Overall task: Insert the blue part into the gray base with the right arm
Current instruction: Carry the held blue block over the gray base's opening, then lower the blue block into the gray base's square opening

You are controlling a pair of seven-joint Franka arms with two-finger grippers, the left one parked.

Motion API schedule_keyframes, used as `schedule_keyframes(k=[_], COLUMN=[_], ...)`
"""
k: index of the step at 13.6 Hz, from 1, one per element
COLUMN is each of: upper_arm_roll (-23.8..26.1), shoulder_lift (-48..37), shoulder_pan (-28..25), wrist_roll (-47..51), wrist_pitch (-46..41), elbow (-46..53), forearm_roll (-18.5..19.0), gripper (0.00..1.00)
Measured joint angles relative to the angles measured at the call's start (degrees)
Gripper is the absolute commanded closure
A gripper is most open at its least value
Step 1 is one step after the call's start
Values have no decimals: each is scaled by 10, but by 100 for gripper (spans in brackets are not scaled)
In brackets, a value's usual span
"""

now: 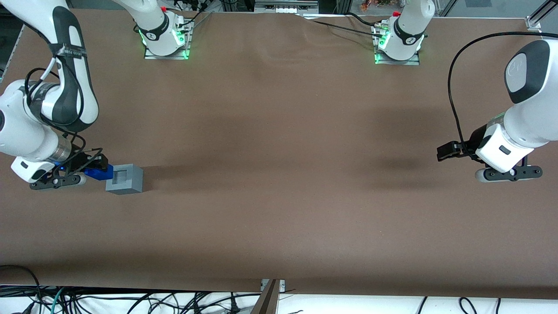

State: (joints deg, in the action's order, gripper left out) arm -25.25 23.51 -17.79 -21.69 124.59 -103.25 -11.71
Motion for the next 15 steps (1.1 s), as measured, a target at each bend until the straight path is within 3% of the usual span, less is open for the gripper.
schedule_keyframes(k=[3, 15], upper_arm_roll=[1, 5], shoulder_lift=[17, 34], shoulder_pan=[3, 2], wrist_roll=[-11, -15], wrist_pitch=[11, 29], elbow=[0, -2], forearm_roll=[-19, -23], gripper=[95, 95])
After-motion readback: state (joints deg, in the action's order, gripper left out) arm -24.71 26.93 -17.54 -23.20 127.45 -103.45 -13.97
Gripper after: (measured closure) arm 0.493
